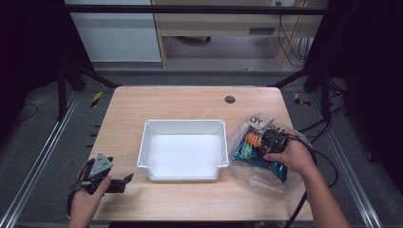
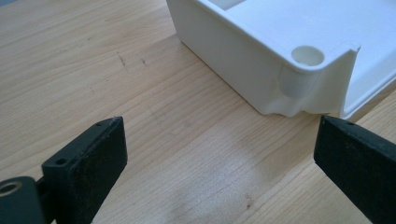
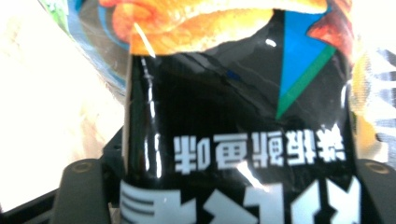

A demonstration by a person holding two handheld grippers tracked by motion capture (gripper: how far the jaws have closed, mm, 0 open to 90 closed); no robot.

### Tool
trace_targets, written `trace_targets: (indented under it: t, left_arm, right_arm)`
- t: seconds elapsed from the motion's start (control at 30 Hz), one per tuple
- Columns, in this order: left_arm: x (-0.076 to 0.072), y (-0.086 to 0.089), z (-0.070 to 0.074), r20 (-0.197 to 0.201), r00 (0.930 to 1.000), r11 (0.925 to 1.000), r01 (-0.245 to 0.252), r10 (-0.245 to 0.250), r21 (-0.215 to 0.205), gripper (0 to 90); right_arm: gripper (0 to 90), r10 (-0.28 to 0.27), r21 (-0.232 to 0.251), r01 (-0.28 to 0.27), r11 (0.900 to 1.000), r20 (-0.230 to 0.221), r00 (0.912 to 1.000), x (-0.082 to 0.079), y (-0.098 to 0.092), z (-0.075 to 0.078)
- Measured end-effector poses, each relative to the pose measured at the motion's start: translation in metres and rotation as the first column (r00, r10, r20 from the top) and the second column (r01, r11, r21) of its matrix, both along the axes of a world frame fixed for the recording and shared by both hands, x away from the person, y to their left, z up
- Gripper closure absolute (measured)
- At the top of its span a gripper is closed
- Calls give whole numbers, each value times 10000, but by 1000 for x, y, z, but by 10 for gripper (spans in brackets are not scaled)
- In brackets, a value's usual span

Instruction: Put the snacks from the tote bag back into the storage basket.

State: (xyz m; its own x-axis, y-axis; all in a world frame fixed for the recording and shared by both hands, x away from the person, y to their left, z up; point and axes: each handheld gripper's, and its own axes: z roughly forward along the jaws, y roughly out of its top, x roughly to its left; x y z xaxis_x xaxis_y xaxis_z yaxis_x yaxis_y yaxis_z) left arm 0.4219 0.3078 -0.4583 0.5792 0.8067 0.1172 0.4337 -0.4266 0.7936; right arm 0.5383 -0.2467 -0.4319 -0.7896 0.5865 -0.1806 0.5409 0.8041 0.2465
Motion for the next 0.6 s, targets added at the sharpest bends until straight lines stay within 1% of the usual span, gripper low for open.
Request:
trace_targets:
  t: [0.13, 0.2, 0.23, 0.27, 0.47, 0.5, 0.57, 0.6]
  left_arm:
    - [-1, 2, 1, 45, 10000, 9999, -43, 43, -111, 24]
    - [0, 3, 1, 38, 10000, 9999, -77, 78, -151, 24]
    - [0, 3, 1, 34, 10000, 9998, -73, 73, -168, 24]
    - [0, 3, 1, 37, 10000, 9999, -68, 68, -147, 24]
    - [0, 2, 1, 35, 10000, 9999, -42, 42, -153, 23]
    - [0, 2, 1, 24, 10000, 9999, -41, 41, -144, 23]
    - [0, 3, 1, 26, 10000, 9999, -54, 54, -150, 23]
    - [0, 3, 1, 39, 10000, 9998, -67, 68, -178, 23]
  right_arm:
    - [362, -132, 229, 127, 9997, 231, 9996, -5, -3, 3]
    - [380, -84, 259, 74, 9996, 382, 9992, -7, -4, 6]
    - [385, -161, 289, 150, 9995, 404, 9991, -8, -4, 8]
    - [391, -146, 260, 132, 9996, 550, 9984, -10, -4, 10]
    - [400, -110, 288, 90, 9995, 736, 9972, -15, -3, 14]
    - [402, -207, 389, 174, 9991, 850, 9962, -17, -3, 17]
    - [402, -168, 420, 130, 9990, 905, 9958, -18, -3, 18]
    - [403, -214, 524, 163, 9985, 982, 9949, -19, -4, 21]
